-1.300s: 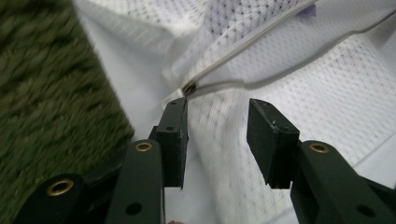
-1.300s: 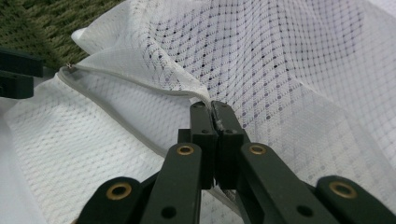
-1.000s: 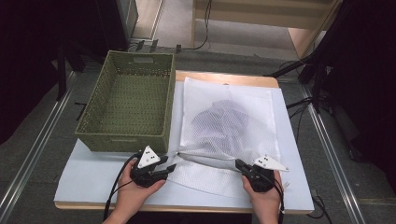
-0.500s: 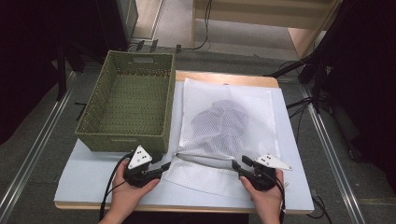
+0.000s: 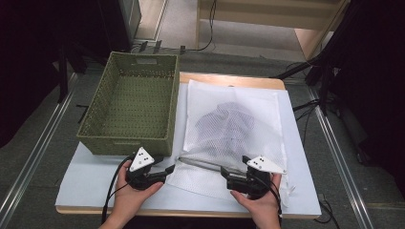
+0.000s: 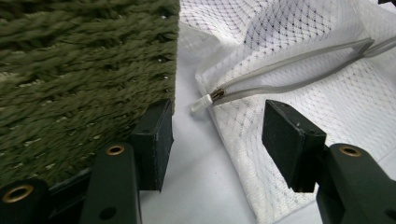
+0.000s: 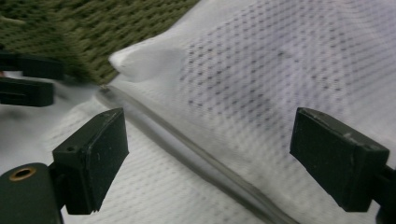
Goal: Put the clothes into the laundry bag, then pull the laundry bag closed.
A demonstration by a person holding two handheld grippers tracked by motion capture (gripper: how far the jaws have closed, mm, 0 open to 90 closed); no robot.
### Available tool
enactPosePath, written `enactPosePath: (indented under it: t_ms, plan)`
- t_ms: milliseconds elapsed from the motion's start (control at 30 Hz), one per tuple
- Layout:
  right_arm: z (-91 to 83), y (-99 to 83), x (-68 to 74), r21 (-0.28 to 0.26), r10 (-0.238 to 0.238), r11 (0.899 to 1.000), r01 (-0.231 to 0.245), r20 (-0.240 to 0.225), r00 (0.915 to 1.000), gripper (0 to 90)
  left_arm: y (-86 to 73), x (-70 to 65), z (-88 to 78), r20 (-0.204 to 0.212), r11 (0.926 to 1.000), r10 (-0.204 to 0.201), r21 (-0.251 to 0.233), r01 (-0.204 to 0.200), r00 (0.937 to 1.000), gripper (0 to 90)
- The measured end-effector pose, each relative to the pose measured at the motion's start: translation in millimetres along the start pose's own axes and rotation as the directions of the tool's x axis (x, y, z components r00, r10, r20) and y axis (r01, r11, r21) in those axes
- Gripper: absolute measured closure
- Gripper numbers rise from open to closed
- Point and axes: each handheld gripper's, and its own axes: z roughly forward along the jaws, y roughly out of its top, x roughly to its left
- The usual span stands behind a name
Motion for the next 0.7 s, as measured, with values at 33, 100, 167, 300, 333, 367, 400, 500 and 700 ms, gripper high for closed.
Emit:
enactPosePath:
  t_ms: [33, 100, 167, 300, 333, 367, 400, 500, 700]
  plan:
    - [0.8, -0.1, 1.9, 0.004, -0.001, 1.000, 0.001, -0.013, 0.9999, 11.3, -0.3, -0.8, 1.6, 0.006, 1.0000, 0.002, 0.004, -0.002, 1.0000, 44.2]
    - [3.3, -0.8, 5.7, 0.006, -0.002, 1.000, 0.002, -0.022, 0.9998, 11.8, -0.3, -1.0, 2.1, 0.007, 1.0000, 0.006, 0.007, -0.006, 1.0000, 44.3]
    - [6.7, -1.9, 9.5, 0.009, -0.003, 1.000, 0.003, -0.035, 0.9994, 14.1, 0.2, 0.2, 1.3, 0.000, 1.0000, 0.000, 0.006, 0.000, 1.0000, 44.4]
    - [15.8, -4.5, 21.8, 0.024, -0.030, 0.999, 0.032, -0.094, 0.9951, 25.7, 1.0, 2.8, -0.6, -0.008, 1.0000, -0.009, -0.004, 0.009, 0.9999, 45.1]
    - [18.5, -5.0, 25.5, 0.033, -0.038, 0.999, 0.041, -0.091, 0.9951, 28.3, 1.4, 4.4, -2.3, -0.009, 0.9999, -0.014, -0.010, 0.014, 0.9999, 45.4]
    - [21.2, -5.3, 28.6, 0.038, -0.040, 0.998, 0.044, -0.092, 0.9949, 31.1, 1.8, 4.9, -3.5, -0.011, 0.9998, -0.015, -0.011, 0.015, 0.9998, 46.1]
    - [23.8, -5.6, 31.2, 0.040, -0.038, 0.998, 0.042, -0.099, 0.9943, 32.7, 2.1, 5.5, -4.9, -0.012, 0.9998, -0.015, -0.015, 0.015, 0.9998, 47.9]
    - [31.3, -4.5, 37.8, 0.045, -0.035, 0.998, 0.040, -0.098, 0.9946, 34.9, 2.5, 6.7, -8.7, -0.007, 0.9998, -0.012, -0.016, 0.012, 0.9999, 57.8]
    - [48.9, 2.3, 46.5, 0.083, -0.022, 0.996, 0.035, -0.153, 0.9879, 44.7, 2.9, 12.9, -13.5, 0.033, 0.9993, -0.038, 0.007, 0.038, 0.9987, 83.1]
